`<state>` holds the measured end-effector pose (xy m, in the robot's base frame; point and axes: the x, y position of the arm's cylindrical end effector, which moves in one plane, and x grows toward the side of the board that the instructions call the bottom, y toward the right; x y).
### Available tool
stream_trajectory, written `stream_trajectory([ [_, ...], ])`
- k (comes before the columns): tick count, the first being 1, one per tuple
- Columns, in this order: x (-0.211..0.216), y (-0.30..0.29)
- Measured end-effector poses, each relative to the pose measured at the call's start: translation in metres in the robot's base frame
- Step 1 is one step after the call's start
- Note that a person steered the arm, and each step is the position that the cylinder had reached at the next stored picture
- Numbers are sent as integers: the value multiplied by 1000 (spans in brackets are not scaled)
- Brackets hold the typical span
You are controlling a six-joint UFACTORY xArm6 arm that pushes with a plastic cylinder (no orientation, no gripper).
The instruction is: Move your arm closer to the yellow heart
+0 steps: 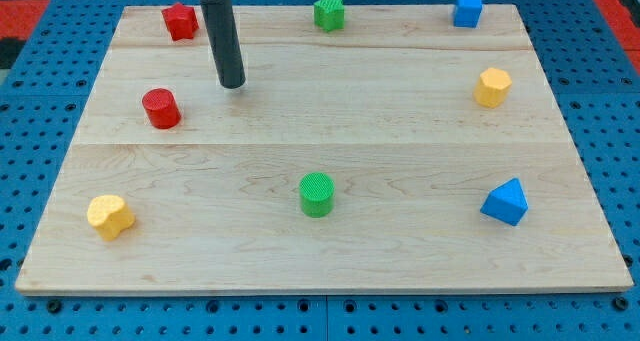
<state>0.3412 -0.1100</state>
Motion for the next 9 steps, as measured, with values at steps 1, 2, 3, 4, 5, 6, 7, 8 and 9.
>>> stream_trajectory([
  [1,3,1],
  [2,6,1],
  [3,14,1],
  [4,22,-15],
  [5,31,-18],
  [6,47,26],
  [7,74,6],
  [8,124,-13],
  [9,178,-7],
])
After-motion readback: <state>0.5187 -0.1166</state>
